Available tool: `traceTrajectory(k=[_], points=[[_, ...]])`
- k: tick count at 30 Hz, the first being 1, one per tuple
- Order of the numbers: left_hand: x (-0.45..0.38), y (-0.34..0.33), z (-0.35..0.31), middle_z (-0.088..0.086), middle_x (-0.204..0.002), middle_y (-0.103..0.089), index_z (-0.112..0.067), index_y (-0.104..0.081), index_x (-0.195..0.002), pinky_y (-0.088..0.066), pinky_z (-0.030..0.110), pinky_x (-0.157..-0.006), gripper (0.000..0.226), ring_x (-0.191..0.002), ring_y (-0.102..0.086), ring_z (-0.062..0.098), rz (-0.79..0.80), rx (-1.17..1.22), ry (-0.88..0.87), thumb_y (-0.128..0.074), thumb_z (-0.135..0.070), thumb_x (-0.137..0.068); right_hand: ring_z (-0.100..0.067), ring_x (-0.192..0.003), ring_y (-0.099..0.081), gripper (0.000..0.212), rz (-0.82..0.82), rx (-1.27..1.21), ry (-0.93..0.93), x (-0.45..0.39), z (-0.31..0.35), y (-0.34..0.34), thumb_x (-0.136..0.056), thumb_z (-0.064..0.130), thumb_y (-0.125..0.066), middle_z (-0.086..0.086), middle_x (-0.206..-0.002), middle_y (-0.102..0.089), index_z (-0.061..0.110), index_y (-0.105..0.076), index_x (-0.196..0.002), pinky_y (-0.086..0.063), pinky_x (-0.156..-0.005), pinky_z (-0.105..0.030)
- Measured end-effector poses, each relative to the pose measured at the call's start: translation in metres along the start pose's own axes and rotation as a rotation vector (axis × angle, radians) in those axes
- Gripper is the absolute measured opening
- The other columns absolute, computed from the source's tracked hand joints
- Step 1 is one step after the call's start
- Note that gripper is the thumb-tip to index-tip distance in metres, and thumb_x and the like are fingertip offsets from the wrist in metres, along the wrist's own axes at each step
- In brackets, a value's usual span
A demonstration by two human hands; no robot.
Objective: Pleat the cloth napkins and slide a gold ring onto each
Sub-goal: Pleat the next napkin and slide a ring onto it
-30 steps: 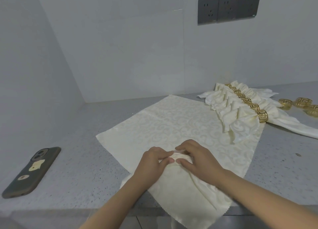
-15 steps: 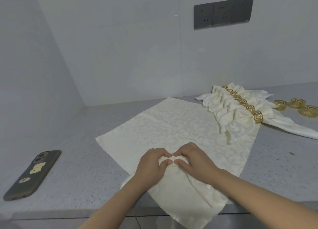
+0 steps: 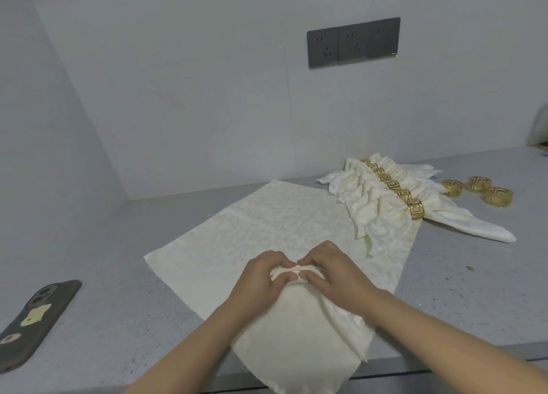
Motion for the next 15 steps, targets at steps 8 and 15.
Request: traceTrajectory(k=[8,15], points=[[-0.055,-0.038,-0.039,-0.004,-0.092,-0.067,-0.015,-0.072,-0.09,-0.035,0.003,-0.076,0.01,-0.084,-0.058,0.005,-0.08,0.057,-0.083,-0.074,-0.013,-0.08,-0.001,-0.1,-0.049,0.024,-0.084,0.071,-0.11,0.005,-0.036,0.07,-0.086,0.033,-0.067,0.016,-0.102,-0.064,0.027,-0.069,-0.109,-0.037,-0.086,-0.012],[-0.096,-0.081,-0.058,-0.008,-0.09,-0.066,-0.012,-0.071,-0.089,-0.04,0.012,-0.081,0.008,-0.09,-0.059,0.011,-0.119,0.086,-0.146,-0.073,-0.012,-0.081,0.001,-0.106,-0.047,0.022,-0.198,0.121,-0.259,0.018,-0.085,0.13,-0.091,0.035,-0.058,0.021,-0.108,-0.062,0.031,-0.069,-0.109,-0.034,-0.088,-0.015]])
Point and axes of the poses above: each hand's wrist, its own x-axis away from the middle knuckle, its own y-axis out of the back of the hand, z = x × y, the point moved 4 cm from there along -x, towards the middle knuckle
